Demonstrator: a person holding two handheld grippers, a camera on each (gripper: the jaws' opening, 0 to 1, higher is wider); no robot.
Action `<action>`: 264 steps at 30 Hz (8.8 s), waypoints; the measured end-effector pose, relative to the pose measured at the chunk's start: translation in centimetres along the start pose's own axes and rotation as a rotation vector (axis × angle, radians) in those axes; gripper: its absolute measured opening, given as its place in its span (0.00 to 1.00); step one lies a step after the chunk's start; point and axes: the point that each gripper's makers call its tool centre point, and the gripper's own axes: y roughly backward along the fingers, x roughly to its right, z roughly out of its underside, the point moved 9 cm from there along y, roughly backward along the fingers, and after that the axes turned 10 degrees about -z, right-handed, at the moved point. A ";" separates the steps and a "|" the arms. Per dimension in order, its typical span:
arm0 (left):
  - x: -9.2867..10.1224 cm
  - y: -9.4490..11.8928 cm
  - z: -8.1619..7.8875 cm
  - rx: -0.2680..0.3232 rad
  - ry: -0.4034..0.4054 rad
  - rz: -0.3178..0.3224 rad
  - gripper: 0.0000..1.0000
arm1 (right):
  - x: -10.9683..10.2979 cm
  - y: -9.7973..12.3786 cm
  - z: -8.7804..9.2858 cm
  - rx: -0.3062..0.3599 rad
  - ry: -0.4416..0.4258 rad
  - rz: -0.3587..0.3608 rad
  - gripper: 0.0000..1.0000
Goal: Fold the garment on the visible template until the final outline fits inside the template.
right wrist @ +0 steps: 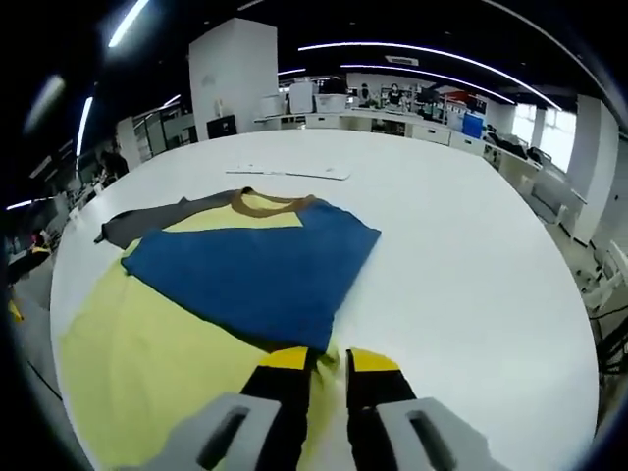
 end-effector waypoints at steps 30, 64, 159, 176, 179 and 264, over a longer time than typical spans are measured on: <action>-2.7 0.3 0.3 -0.009 0.014 -0.066 0.94 | 2.0 0.4 0.6 -0.004 -0.019 0.017 0.00; -5.8 -0.4 -1.8 -0.007 0.058 -0.134 0.96 | 0.2 4.5 -0.9 0.068 0.015 -0.117 0.75; -19.8 -11.0 3.0 -0.222 0.437 -0.593 0.04 | -6.6 12.7 4.5 0.065 0.187 -0.201 0.97; -18.4 -11.0 1.3 -0.219 0.403 -0.550 0.01 | -6.7 12.8 5.0 0.033 0.203 -0.221 1.00; -18.4 -11.0 0.8 -0.206 0.398 -0.550 0.01 | -6.4 13.0 5.3 0.016 0.208 -0.217 1.00; 2.7 -21.7 -15.8 0.034 0.368 0.034 0.01 | -6.9 13.1 5.8 0.039 0.179 -0.302 1.00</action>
